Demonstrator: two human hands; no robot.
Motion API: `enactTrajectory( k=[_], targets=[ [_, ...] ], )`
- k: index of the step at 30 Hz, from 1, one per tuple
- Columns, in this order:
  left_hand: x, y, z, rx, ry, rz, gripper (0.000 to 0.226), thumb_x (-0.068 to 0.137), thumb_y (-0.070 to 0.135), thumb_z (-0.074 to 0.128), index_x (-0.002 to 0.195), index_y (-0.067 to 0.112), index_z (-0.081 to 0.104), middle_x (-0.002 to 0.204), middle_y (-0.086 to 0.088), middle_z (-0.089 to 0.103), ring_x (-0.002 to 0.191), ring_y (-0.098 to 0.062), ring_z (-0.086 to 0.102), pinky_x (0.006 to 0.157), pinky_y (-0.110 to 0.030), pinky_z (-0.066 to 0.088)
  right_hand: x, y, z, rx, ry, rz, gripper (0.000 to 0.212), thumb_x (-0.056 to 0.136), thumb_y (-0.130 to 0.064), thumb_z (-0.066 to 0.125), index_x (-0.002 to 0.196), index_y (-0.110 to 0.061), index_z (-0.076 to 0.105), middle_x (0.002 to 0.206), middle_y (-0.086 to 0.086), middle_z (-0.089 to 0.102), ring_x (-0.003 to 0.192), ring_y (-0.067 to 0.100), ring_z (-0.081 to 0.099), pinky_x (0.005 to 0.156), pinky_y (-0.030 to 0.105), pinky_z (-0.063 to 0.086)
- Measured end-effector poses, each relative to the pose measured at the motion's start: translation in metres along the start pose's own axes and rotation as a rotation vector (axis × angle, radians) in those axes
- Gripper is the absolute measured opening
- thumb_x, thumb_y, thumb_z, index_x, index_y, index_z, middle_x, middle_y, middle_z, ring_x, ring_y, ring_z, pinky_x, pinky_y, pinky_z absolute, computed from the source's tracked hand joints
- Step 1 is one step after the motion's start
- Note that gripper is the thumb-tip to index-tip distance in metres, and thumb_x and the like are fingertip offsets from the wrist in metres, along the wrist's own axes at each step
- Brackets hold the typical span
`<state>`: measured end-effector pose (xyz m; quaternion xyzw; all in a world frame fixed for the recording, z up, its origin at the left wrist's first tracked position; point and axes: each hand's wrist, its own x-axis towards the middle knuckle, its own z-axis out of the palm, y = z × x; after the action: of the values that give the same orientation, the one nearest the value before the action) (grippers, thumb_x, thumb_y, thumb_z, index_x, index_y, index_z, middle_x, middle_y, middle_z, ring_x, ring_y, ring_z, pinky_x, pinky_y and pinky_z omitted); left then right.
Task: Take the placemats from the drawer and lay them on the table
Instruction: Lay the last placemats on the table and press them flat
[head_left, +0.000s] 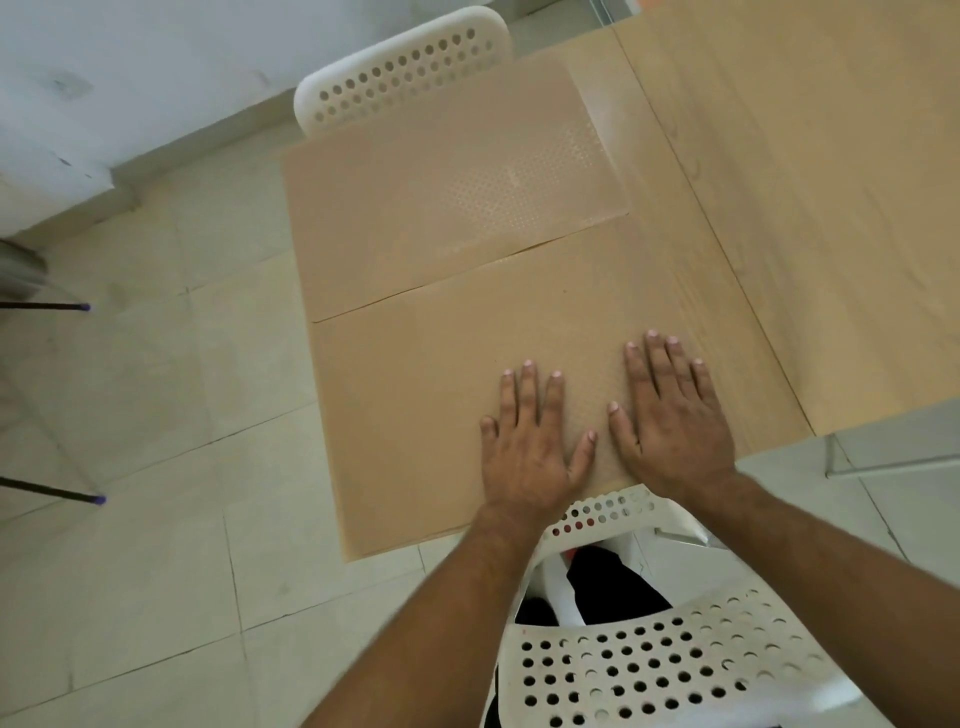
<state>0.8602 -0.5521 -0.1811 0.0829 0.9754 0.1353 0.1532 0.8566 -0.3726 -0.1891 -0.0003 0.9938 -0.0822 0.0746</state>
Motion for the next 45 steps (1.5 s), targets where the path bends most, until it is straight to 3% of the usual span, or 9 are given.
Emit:
enactTrajectory(
  k=[14, 20, 25, 30, 35, 40, 45],
  targets=[
    [0.0, -0.001, 0.002, -0.017, -0.01, 0.007, 0.076, 0.098, 0.063, 0.026, 0.16, 0.027, 0.001, 0.167, -0.001, -0.015, 0.153, -0.022, -0.017, 0.117, -0.058, 0.013, -0.003, -0.003, -0.001, 0.012, -0.004, 0.019, 0.073, 0.099, -0.05, 0.018, 0.16, -0.011, 0.01, 0.167, 0.017, 0.008, 0.155, 0.029, 0.005, 0.124, 0.05, 0.009],
    [-0.003, -0.007, -0.001, -0.046, 0.006, -0.032, 0.063, 0.103, 0.051, 0.019, 0.159, 0.031, 0.0, 0.167, 0.001, -0.014, 0.153, -0.02, -0.015, 0.117, -0.058, 0.014, 0.004, -0.047, -0.006, 0.074, 0.005, -0.11, 0.069, 0.1, -0.044, 0.021, 0.159, -0.009, 0.016, 0.166, 0.018, 0.012, 0.154, 0.03, 0.009, 0.124, 0.05, 0.013],
    [-0.023, -0.056, -0.006, -0.083, 0.097, -0.157, 0.059, 0.102, 0.047, 0.009, 0.159, 0.033, -0.001, 0.166, 0.005, -0.014, 0.153, -0.017, -0.015, 0.119, -0.052, 0.01, 0.013, -0.109, -0.001, 0.148, -0.023, -0.29, 0.065, 0.1, -0.04, 0.021, 0.159, -0.011, 0.024, 0.166, 0.015, 0.015, 0.154, 0.028, 0.011, 0.124, 0.047, 0.011],
    [-0.047, -0.114, -0.019, -0.049, 0.202, -0.319, 0.06, 0.102, 0.051, 0.016, 0.158, 0.03, 0.018, 0.168, -0.001, 0.009, 0.155, -0.022, 0.004, 0.114, -0.056, 0.027, 0.014, -0.165, 0.014, 0.152, -0.07, -0.372, 0.066, 0.099, -0.041, 0.025, 0.158, -0.012, 0.027, 0.165, 0.016, 0.02, 0.153, 0.03, 0.015, 0.124, 0.044, 0.007],
    [-0.068, -0.159, -0.023, -0.021, 0.184, -0.33, 0.07, 0.098, 0.058, 0.03, 0.159, 0.029, 0.015, 0.168, 0.0, 0.006, 0.155, -0.021, 0.001, 0.108, -0.057, 0.035, 0.012, -0.17, 0.028, 0.043, -0.052, -0.366, 0.069, 0.097, -0.046, 0.035, 0.157, -0.014, 0.031, 0.164, 0.017, 0.025, 0.152, 0.031, 0.02, 0.124, 0.047, 0.013],
    [-0.086, -0.187, -0.027, -0.03, 0.168, -0.38, 0.066, 0.1, 0.054, 0.025, 0.159, 0.03, 0.008, 0.168, 0.003, 0.0, 0.155, -0.021, -0.004, 0.108, -0.06, 0.035, 0.013, -0.172, 0.028, 0.021, -0.042, -0.357, 0.07, 0.096, -0.047, 0.035, 0.158, -0.014, 0.028, 0.164, 0.016, 0.023, 0.153, 0.03, 0.018, 0.124, 0.046, 0.011],
    [-0.081, -0.2, -0.034, 0.005, 0.184, -0.354, 0.063, 0.101, 0.05, 0.026, 0.159, 0.025, 0.018, 0.168, -0.001, 0.005, 0.155, -0.023, 0.0, 0.106, -0.058, 0.036, 0.011, -0.174, 0.027, 0.011, -0.05, -0.343, 0.069, 0.097, -0.046, 0.033, 0.158, -0.014, 0.027, 0.164, 0.016, 0.023, 0.153, 0.03, 0.017, 0.124, 0.045, 0.009]
  ],
)
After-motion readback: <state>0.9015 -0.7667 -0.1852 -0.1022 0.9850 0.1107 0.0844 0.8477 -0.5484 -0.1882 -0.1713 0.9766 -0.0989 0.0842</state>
